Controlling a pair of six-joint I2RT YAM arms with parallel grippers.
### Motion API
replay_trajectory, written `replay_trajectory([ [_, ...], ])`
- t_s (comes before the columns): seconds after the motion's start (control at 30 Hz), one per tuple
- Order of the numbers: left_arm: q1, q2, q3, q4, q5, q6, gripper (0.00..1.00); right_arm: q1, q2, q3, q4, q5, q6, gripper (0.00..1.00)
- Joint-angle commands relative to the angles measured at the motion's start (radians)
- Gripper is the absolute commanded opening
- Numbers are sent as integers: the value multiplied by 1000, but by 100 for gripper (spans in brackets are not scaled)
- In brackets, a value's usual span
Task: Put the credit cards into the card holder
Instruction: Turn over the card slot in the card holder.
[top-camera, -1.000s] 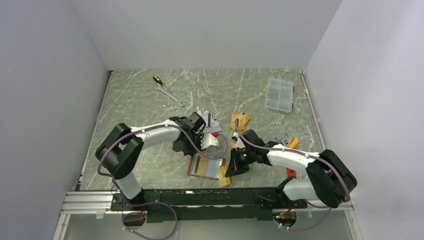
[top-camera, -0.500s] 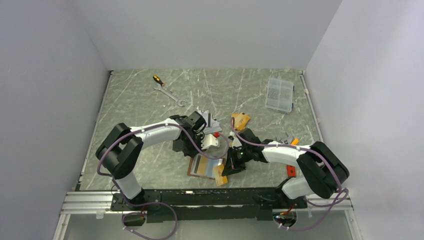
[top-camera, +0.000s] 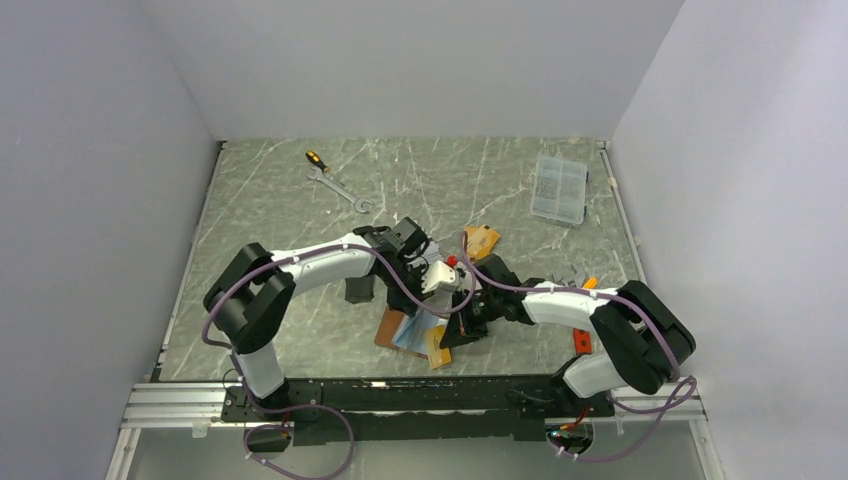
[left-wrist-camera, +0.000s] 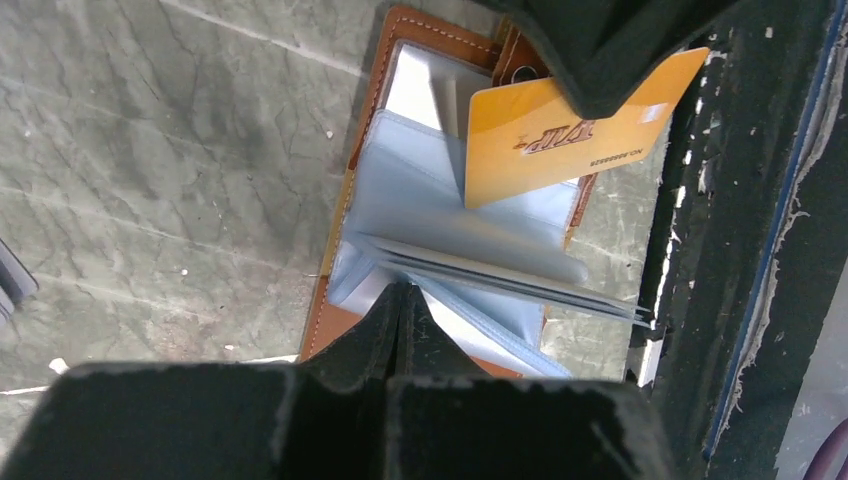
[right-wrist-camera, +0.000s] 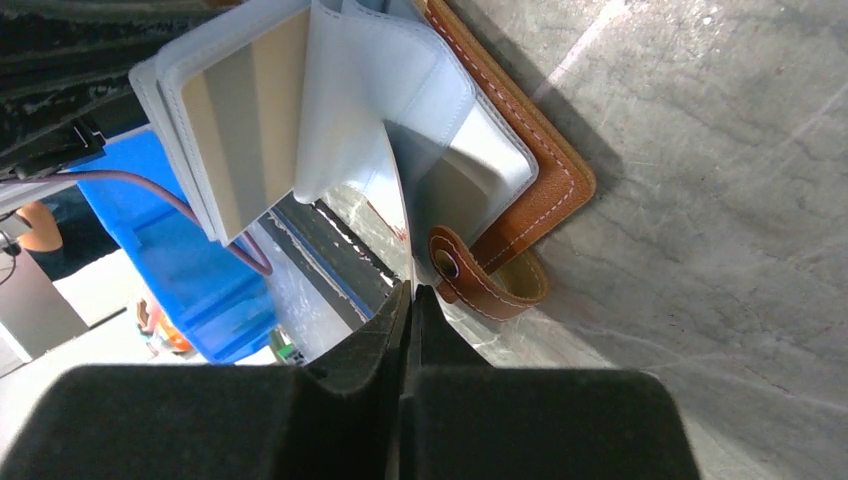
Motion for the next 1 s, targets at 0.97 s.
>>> replay_trajectory([
  [0.97,10,-54,-20,144,77,-54,2,-1,-30,-29,75,22,6,0],
])
